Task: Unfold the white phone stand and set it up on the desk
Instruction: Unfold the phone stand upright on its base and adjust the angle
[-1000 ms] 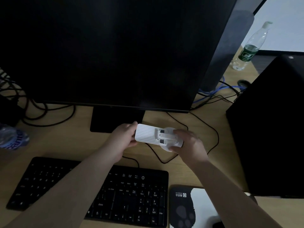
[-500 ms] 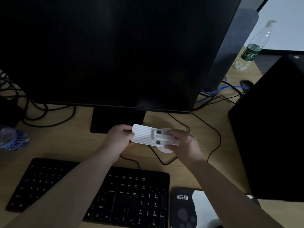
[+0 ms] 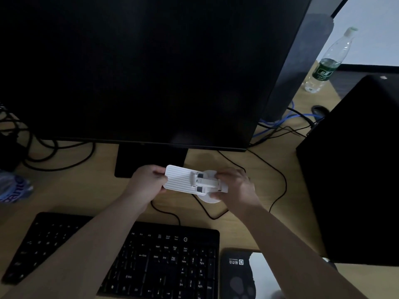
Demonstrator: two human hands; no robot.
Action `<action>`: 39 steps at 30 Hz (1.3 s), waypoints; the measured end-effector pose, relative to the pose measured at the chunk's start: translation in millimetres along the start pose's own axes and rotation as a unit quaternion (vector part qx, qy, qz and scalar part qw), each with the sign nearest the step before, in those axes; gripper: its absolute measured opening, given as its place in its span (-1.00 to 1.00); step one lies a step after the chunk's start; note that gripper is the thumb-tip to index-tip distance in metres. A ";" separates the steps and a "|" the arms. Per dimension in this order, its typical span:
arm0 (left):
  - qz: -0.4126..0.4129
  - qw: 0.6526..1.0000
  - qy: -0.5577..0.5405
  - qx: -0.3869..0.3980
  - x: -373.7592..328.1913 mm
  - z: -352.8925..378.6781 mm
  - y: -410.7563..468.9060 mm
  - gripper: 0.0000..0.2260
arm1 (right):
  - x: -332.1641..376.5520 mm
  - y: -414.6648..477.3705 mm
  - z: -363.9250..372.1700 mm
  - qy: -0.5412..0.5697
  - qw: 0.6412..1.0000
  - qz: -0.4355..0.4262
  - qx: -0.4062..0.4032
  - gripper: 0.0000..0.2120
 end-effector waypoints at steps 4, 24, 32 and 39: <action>0.020 1.000 0.015 -0.006 -17.9 -7.0 -3.8 -0.70 | 2.7 0.5 0.0 -0.011 1.000 -0.001 0.013 -0.51; 0.281 0.949 0.137 0.040 -146.2 31.3 -81.6 -0.83 | -4.7 2.0 3.1 -0.023 1.000 -0.004 0.015 -0.59; 0.315 0.934 0.107 0.130 -117.2 22.1 -54.6 -0.58 | -5.2 1.2 3.0 0.001 1.000 -0.015 0.007 -0.56; 0.380 0.907 0.113 0.140 -115.7 24.9 -57.3 -0.41 | -5.0 3.9 6.2 0.035 0.999 -0.020 0.034 -0.55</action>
Point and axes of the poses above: each hand's wrist, its own y-axis towards the middle knuckle, its own z-axis out of the palm, x = y × z, the point moved 9 cm from there along y, towards the middle knuckle, and after that the axes turned 11 degrees about -x, right-handed, at the moved point
